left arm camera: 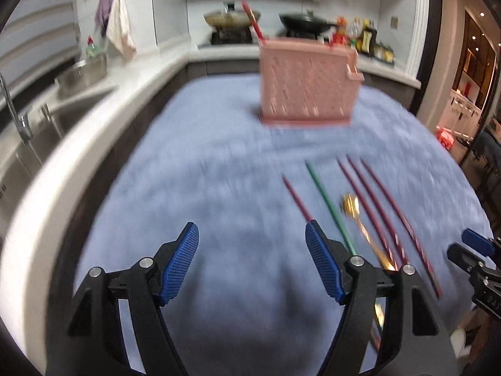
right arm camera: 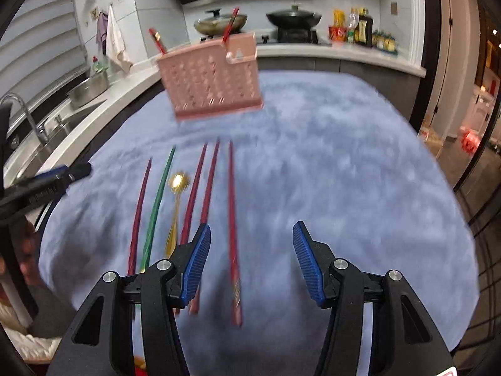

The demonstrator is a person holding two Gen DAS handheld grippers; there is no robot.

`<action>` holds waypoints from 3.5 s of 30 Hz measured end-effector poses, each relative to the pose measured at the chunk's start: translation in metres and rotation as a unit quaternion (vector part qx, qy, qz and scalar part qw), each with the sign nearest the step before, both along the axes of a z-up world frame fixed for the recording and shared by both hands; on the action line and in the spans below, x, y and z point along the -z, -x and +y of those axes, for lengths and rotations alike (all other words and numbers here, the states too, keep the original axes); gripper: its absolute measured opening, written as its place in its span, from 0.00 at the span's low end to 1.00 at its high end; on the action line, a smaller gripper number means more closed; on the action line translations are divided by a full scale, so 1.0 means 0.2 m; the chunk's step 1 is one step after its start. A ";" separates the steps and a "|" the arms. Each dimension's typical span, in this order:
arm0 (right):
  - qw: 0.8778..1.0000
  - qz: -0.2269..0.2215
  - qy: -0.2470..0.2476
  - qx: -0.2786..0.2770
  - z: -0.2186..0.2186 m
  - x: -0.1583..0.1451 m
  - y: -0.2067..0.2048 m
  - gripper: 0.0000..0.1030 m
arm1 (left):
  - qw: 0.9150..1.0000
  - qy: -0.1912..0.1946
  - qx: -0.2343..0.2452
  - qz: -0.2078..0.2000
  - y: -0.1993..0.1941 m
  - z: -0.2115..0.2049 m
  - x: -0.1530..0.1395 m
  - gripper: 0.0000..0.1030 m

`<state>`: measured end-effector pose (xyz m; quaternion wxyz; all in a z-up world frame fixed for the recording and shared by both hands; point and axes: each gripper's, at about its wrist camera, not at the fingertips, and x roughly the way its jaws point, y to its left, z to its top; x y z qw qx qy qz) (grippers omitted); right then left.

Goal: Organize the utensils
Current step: 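Return both tools to the remaining chopsticks on the table, then grasp a dark-red chopstick with the left tool while the right tool grasps a red chopstick, lift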

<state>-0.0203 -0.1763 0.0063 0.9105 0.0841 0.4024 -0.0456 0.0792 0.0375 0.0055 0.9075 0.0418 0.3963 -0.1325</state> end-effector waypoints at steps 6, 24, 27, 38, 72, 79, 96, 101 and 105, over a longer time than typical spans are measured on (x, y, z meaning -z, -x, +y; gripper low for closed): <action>0.999 0.029 -0.012 -0.011 0.07 0.13 0.04 0.40 | 1.000 0.016 0.011 0.018 0.12 -0.04 0.07 0.69; 1.000 0.029 0.009 -0.006 0.08 0.21 0.05 0.09 | 0.994 -0.013 0.094 0.050 0.28 -0.27 0.17 0.77; 1.000 0.029 0.003 -0.003 0.06 0.21 0.06 0.08 | 0.993 -0.019 0.102 0.064 0.29 -0.29 0.20 0.77; 1.000 0.026 -0.001 0.000 0.06 0.22 0.07 0.08 | 0.990 -0.026 0.119 0.075 0.35 -0.27 0.25 0.65; 0.999 0.031 -0.013 0.005 0.04 0.21 0.07 0.08 | 0.989 0.053 0.092 0.099 0.36 0.08 0.23 0.17; 0.999 0.030 -0.014 0.006 0.04 0.21 0.07 0.08 | 0.991 0.059 0.072 0.101 0.34 0.14 0.24 0.18; 1.000 -0.001 -0.013 0.010 0.03 0.10 0.09 0.07 | 0.996 0.046 0.066 0.047 0.33 0.14 0.10 0.07; 0.999 -0.049 -0.004 0.012 0.00 -0.09 0.10 0.07 | 0.997 0.051 0.058 0.006 0.29 0.15 -0.04 0.07; 0.997 -0.080 -0.006 0.014 -0.04 -0.21 0.07 0.07 | 0.997 0.052 0.050 -0.035 0.22 0.16 -0.16 0.07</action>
